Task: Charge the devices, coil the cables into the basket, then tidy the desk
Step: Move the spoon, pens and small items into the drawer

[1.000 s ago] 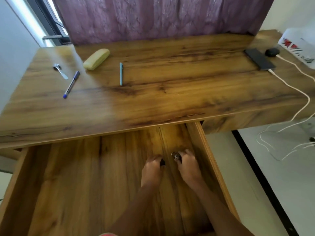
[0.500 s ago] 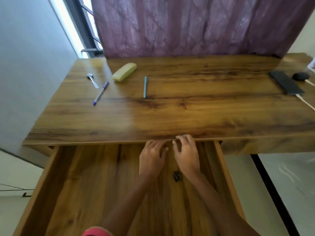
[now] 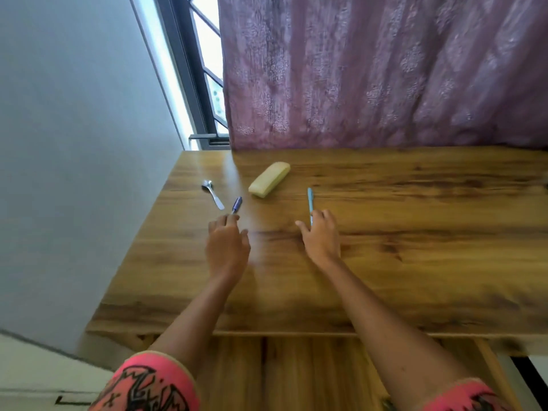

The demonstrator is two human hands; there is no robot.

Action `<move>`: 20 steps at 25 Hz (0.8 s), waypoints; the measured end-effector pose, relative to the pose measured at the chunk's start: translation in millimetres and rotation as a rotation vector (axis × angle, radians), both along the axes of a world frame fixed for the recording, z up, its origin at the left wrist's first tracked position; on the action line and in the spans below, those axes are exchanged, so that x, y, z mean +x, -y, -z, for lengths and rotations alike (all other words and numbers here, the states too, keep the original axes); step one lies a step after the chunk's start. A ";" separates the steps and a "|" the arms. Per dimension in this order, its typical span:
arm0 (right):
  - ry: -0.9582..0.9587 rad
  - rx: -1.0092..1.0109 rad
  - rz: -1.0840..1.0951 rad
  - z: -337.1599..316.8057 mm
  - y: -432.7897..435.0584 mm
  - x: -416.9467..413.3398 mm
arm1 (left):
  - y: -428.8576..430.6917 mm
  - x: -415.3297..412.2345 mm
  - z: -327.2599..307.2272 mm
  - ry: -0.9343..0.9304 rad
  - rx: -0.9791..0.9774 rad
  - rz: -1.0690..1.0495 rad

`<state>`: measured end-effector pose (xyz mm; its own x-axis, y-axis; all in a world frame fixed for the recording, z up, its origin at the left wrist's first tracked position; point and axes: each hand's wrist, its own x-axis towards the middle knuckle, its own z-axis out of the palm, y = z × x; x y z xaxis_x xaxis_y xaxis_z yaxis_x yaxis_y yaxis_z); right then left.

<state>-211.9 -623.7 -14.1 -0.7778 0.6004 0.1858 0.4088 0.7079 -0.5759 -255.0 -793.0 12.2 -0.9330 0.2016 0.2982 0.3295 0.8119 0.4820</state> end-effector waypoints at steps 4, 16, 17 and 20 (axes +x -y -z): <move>0.030 0.042 0.187 20.0 0.1 -46.1 | 8.7 -62.0 24.2 0.139 -0.009 -0.066; -0.146 -0.136 0.359 17.5 9.4 -30.5 | 16.8 -49.9 39.5 0.155 0.119 -0.027; -0.164 -0.138 0.354 17.4 13.6 -20.9 | 19.3 -39.4 37.0 0.149 0.129 -0.023; -0.221 -0.147 0.331 10.8 31.0 19.3 | 28.1 2.0 28.6 0.144 0.161 -0.029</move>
